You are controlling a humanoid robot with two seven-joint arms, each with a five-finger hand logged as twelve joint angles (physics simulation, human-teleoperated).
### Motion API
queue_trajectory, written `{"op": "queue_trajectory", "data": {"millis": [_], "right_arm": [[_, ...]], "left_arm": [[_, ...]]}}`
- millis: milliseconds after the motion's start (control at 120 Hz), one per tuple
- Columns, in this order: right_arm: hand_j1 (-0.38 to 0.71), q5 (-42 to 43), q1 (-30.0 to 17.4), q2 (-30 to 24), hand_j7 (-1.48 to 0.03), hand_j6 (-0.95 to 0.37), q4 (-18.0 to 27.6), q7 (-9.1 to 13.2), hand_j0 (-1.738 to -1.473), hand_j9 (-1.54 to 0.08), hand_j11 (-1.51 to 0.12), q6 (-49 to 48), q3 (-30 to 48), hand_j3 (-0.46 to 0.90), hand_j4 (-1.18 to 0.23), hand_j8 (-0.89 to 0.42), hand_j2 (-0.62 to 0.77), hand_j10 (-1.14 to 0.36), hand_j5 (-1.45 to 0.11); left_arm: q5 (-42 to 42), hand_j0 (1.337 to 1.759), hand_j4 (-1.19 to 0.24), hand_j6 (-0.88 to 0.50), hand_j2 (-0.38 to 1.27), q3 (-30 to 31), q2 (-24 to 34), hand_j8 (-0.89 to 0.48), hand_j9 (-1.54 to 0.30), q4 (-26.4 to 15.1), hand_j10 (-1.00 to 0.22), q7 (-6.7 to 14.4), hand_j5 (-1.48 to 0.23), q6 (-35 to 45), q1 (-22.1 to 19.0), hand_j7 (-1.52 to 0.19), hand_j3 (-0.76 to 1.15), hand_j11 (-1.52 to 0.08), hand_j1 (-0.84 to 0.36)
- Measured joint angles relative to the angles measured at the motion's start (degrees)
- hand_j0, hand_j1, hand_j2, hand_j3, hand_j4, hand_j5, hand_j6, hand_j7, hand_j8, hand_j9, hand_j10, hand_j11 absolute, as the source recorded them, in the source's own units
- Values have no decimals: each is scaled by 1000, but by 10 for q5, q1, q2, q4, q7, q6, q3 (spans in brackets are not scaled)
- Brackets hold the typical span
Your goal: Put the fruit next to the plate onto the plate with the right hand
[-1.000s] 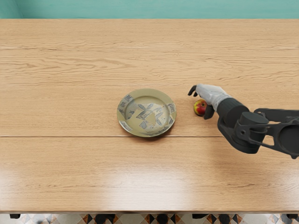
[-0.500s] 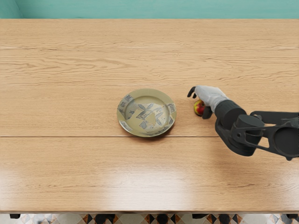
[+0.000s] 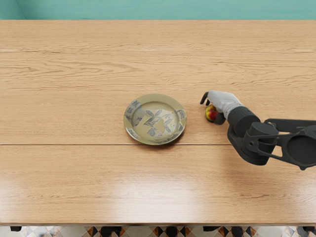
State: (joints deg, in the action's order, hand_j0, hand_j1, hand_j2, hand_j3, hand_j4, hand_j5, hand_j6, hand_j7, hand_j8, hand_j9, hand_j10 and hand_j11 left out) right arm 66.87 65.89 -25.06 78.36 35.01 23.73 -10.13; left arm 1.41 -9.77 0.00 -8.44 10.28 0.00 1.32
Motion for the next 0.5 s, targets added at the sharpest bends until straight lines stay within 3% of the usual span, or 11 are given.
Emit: {"op": "queue_trajectory", "data": {"millis": [192,500], "right_arm": [[191,0,-6,0,-578,-447,-1,0,-1657,-585,-585,7,-1,0,-441,-442,-102,-442,-586],[255,-6,-4,0,-784,-467,-2,0,-1655,-791,-791,8,5,0,-602,-442,152,-600,-787]], "left_arm": [[0,1658,0,0,0,0,0,0,0,0,0,0,0,0,0,0,0,0,349],[0,1658,0,0,0,0,0,0,0,0,0,0,0,0,0,0,0,0,349]]}}
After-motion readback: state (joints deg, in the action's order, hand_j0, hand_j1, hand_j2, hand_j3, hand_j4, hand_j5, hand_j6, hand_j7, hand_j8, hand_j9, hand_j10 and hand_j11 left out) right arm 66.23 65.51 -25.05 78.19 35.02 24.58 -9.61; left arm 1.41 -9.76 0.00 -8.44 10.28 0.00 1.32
